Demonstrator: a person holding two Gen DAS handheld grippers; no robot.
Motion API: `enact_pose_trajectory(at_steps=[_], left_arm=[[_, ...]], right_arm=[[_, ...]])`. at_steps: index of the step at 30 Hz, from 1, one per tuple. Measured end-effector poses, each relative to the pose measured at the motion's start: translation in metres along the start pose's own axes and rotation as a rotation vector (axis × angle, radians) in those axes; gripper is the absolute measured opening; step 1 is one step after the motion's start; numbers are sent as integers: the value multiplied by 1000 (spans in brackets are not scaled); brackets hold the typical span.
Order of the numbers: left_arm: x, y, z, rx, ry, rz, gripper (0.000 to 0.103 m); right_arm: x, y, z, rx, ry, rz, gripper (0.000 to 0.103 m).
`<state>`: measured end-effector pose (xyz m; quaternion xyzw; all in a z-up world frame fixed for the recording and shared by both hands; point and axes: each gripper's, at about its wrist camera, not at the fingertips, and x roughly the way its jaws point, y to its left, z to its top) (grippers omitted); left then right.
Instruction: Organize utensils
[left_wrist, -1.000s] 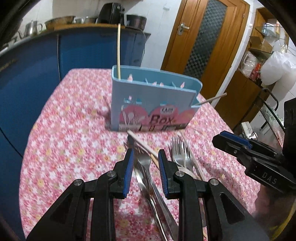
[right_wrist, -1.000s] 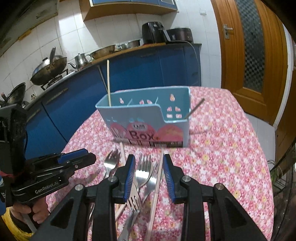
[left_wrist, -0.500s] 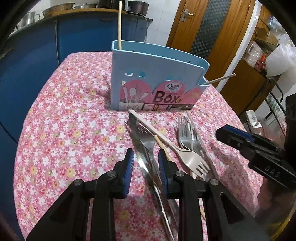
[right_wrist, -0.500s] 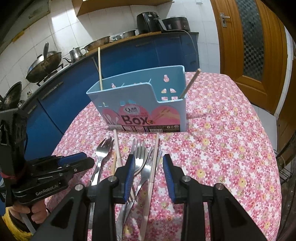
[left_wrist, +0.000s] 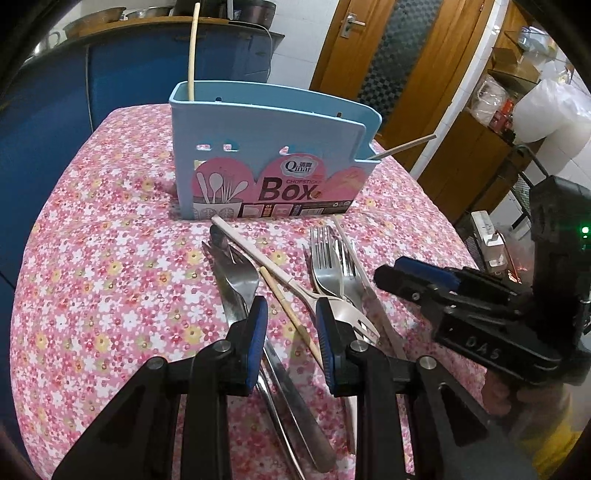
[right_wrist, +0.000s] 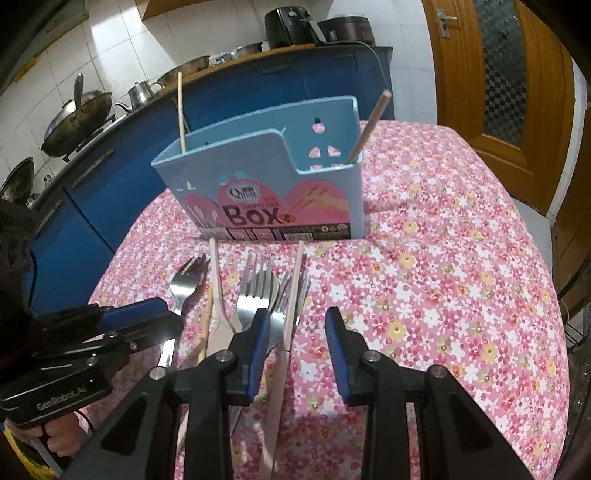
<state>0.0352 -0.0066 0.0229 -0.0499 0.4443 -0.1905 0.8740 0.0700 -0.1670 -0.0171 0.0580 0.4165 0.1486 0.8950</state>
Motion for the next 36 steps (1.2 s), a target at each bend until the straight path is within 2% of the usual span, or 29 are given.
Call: enact_pose_trajectory(at_steps=[3, 8, 11, 12, 19, 24, 29, 36], left_arm=[[0, 0, 0, -1, -2, 2, 26], [1, 0, 0, -1, -2, 4, 26], [1, 1, 0, -5, -2, 4, 26], [2, 1, 1, -5, -1, 2, 26], [9, -2, 5, -12, 12, -14, 26], [26, -4, 16, -41, 60, -41, 26], [47, 5, 29, -112, 113, -14, 26], [61, 12, 44, -134, 108, 46, 25]], right_arm=[[9, -2, -1, 1, 35, 15, 33], [20, -5, -3, 8, 79, 39, 26], [21, -4, -2, -6, 86, 32, 15], [22, -4, -1, -9, 91, 35, 8], [9, -10, -2, 22, 41, 45, 7], [-11, -16, 0, 30, -16, 47, 7], [-19, -20, -2, 30, -37, 62, 7], [-21, -27, -7, 46, -48, 85, 7]])
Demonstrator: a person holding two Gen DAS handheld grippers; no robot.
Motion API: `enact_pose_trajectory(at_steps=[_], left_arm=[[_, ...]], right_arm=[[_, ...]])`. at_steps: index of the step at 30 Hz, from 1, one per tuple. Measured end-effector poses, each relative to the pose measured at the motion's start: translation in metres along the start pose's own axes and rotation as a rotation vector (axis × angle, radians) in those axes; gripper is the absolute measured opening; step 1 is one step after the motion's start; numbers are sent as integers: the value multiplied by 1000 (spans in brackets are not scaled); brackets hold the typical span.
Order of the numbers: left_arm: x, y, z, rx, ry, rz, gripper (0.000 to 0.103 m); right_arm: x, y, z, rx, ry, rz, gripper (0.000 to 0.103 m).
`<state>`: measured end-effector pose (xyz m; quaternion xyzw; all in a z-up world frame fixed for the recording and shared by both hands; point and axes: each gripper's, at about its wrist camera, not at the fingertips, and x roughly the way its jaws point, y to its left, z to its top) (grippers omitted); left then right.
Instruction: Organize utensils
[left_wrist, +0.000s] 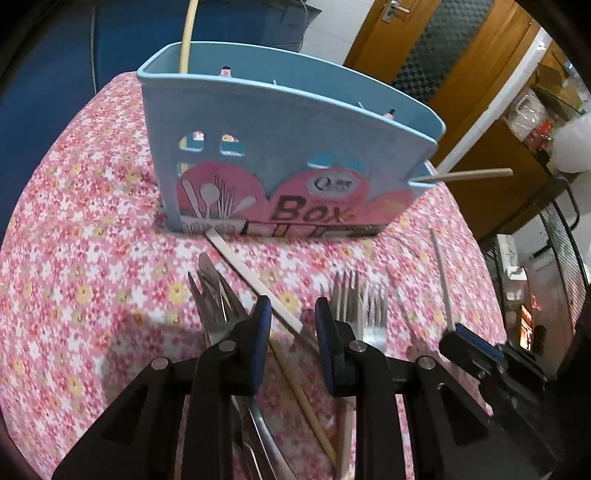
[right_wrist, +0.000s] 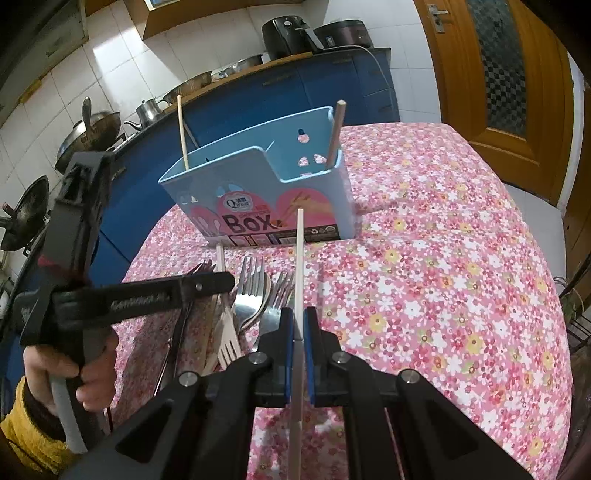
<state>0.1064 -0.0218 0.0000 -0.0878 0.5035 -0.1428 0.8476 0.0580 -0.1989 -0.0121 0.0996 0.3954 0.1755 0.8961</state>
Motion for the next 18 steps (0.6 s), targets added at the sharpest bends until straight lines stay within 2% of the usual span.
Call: enact_pose_trajectory(at_steps=[18], left_arm=[[19, 4, 26, -141, 72, 74, 25]], right_arm=[[-1, -17, -4, 41, -19, 31, 7]])
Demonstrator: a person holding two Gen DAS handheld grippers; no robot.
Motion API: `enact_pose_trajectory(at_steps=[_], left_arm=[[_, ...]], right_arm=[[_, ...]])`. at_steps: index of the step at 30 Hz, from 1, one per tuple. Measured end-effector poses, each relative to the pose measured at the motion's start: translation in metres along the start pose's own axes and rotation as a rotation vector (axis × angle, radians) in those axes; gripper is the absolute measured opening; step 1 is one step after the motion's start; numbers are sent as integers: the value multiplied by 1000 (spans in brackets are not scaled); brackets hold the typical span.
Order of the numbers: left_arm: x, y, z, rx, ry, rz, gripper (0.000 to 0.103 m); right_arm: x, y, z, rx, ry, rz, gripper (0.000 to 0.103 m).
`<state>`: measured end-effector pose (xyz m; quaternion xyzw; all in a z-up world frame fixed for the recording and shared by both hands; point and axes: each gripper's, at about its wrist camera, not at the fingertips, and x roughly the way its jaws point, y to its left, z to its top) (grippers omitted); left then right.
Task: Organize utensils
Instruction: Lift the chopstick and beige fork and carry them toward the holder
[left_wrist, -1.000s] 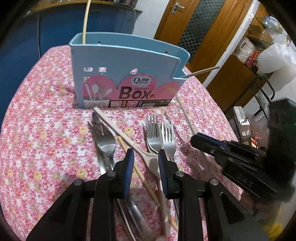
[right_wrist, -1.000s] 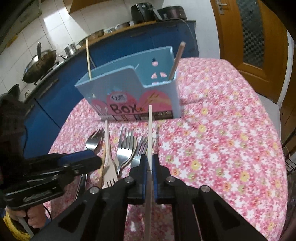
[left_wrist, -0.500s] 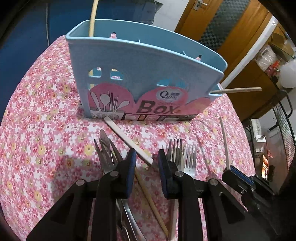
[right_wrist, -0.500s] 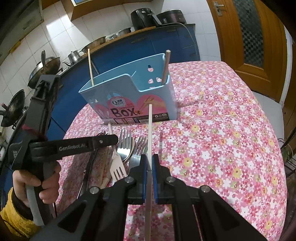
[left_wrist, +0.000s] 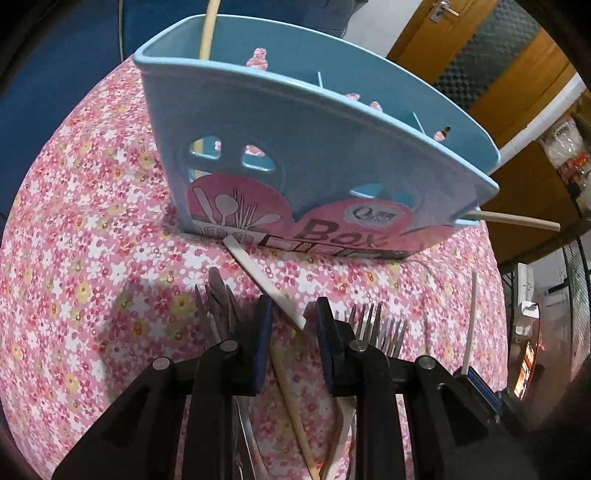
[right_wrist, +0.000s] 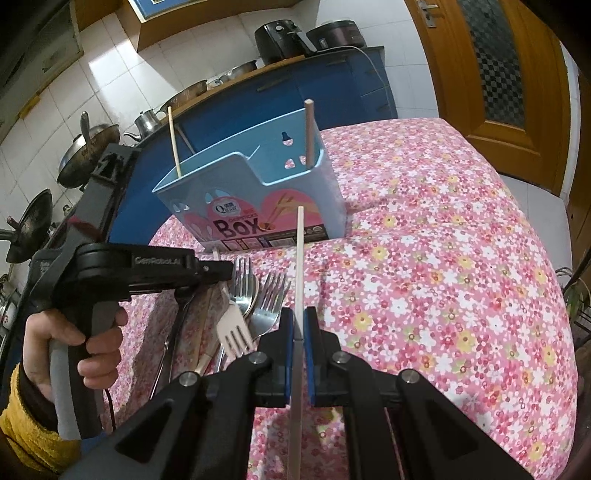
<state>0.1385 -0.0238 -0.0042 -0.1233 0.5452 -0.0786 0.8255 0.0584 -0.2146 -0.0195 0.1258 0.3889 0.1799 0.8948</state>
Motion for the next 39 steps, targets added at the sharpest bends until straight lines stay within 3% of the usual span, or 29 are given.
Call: enact_pose_trajectory(at_steps=[6, 9, 13, 20, 26, 39], left_arm=[[-6, -1, -9, 4, -27, -14, 14], [-12, 2, -21, 5, -22, -63, 5], [-24, 7, -39, 11, -36, -137, 4], [-73, 12, -62, 75, -187, -211, 4], [-116, 13, -64, 108, -344, -217, 4], [-163, 25, -50, 147, -555, -226, 4]], right_arm=[[-5, -3, -3, 13, -9, 7, 7], [-7, -3, -3, 15, -12, 8, 7], [-12, 2, -4, 9, -22, 10, 7], [-23, 18, -2, -16, -57, 11, 7], [-36, 35, 4, -39, -129, 16, 7], [-54, 65, 24, -100, -217, -26, 7]])
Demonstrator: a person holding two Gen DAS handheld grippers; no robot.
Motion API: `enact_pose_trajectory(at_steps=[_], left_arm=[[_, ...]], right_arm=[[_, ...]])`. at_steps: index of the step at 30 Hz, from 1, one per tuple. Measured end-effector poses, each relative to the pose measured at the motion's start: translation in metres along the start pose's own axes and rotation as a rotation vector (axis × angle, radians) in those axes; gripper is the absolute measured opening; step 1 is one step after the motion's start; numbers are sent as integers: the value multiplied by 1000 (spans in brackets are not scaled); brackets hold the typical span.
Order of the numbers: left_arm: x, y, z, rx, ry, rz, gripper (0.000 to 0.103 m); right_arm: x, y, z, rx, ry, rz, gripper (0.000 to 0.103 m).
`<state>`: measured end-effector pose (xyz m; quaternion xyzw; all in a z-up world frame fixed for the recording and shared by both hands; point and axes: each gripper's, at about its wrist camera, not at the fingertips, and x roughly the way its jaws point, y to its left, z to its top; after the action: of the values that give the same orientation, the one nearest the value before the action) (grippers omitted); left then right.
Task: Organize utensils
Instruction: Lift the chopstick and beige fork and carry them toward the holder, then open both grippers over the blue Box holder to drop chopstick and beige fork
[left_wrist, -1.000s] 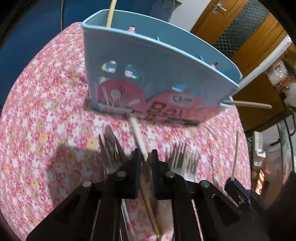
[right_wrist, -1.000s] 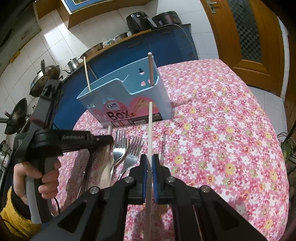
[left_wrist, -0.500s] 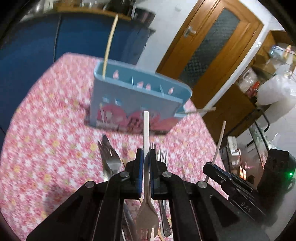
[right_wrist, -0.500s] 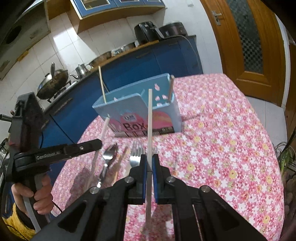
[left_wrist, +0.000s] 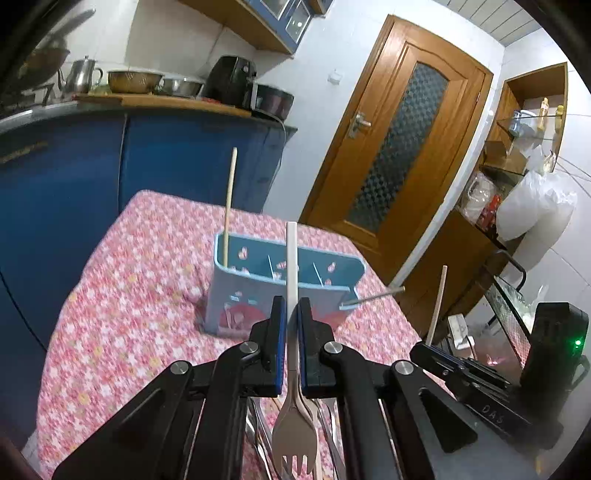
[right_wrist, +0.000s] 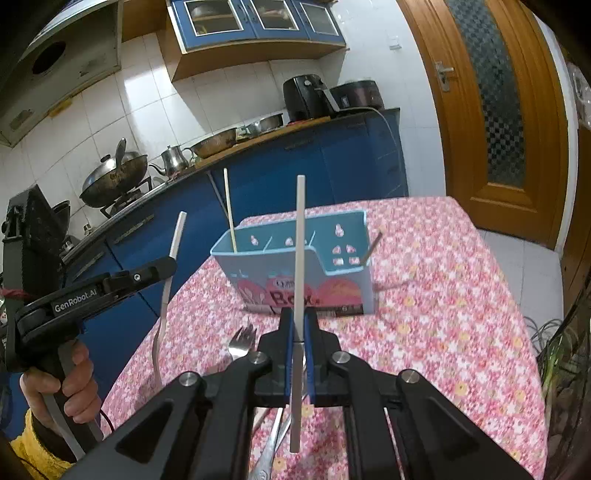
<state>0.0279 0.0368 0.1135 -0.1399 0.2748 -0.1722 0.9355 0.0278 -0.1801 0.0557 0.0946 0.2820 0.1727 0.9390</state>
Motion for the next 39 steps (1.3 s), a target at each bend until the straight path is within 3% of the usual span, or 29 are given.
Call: enact_pose_trajectory(at_steps=[12, 24, 32, 39], left_arm=[[-8, 2, 35, 80, -147, 67, 4], [-1, -9, 75, 137, -289, 89, 4], [30, -7, 87, 135, -347, 63, 4], [66, -2, 80, 166, -380, 121, 4]], right_arm=[[6, 8, 34, -29, -65, -27, 7], [22, 8, 69, -72, -123, -48, 7], [39, 7, 85, -103, -161, -62, 7], [52, 6, 94, -140, -229, -113, 7]])
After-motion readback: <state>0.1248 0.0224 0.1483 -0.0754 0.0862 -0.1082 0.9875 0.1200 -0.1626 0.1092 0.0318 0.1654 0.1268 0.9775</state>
